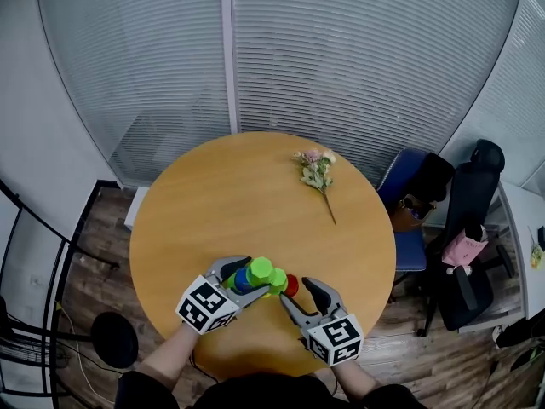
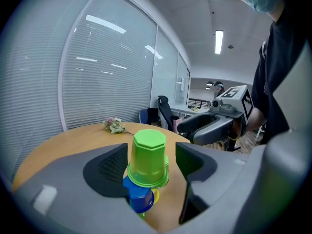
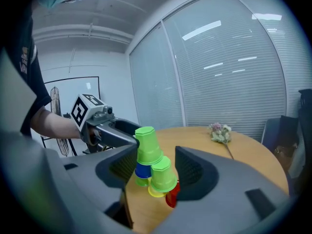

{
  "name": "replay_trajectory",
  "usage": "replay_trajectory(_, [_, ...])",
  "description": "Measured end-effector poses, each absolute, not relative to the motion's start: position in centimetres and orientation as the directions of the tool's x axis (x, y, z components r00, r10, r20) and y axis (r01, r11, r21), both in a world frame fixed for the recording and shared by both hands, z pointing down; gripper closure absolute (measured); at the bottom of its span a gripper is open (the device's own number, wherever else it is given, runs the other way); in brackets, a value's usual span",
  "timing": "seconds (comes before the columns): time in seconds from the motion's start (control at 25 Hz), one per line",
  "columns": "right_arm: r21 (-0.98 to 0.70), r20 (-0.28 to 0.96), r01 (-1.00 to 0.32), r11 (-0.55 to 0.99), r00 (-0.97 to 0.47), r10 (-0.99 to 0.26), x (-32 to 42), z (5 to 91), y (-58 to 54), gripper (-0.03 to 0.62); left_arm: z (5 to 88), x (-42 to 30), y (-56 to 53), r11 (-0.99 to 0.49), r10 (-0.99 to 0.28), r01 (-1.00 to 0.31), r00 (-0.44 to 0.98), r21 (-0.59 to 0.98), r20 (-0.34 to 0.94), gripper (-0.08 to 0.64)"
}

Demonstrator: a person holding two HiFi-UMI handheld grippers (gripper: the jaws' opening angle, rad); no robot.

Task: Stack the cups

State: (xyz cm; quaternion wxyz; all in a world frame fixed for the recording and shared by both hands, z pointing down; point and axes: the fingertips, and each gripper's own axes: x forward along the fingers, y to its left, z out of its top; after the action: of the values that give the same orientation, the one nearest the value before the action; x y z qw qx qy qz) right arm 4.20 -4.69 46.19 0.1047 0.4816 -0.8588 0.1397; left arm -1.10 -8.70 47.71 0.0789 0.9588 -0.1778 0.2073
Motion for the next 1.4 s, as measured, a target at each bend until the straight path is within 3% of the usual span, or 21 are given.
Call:
replay_trajectory(0.52, [-0.130, 0.276, -0.905, 0.405, -0.425, -0.862, 1.9, 45.3, -0.3, 0.370, 45.1, -6.4, -4.7, -0.880, -0.438, -0.472, 0.852, 0.059, 0.288, 0.277])
replay_trajectory(0.72, [-0.109, 0.239, -0.888, 0.446, -0.459, -0.855, 1.3, 44.6, 2.0, 0.517, 43.9, -7.6, -1.7, -0.842, -0.516, -0.537, 0.825, 0.039, 0.229, 0.413])
replay_trajectory(0.88, [-0.108, 0.208, -0.859, 0.500, -0.512, -0.834, 1.3, 43.7, 3.7, 0.540, 43.1, -8.2, 0.4, -0.784, -0.605, -0.620, 0.772, 0.023, 0.193, 0.518])
replay_trajectory(1.4, [-0.100, 0.233, -0.770, 0.630, -0.634, -0.737, 3.4, 43.3, 11.8, 0.565, 44.2, -6.2, 10.5, -0.667, -0.709, -0.737, 0.672, 0.107, 0.213, 0.549])
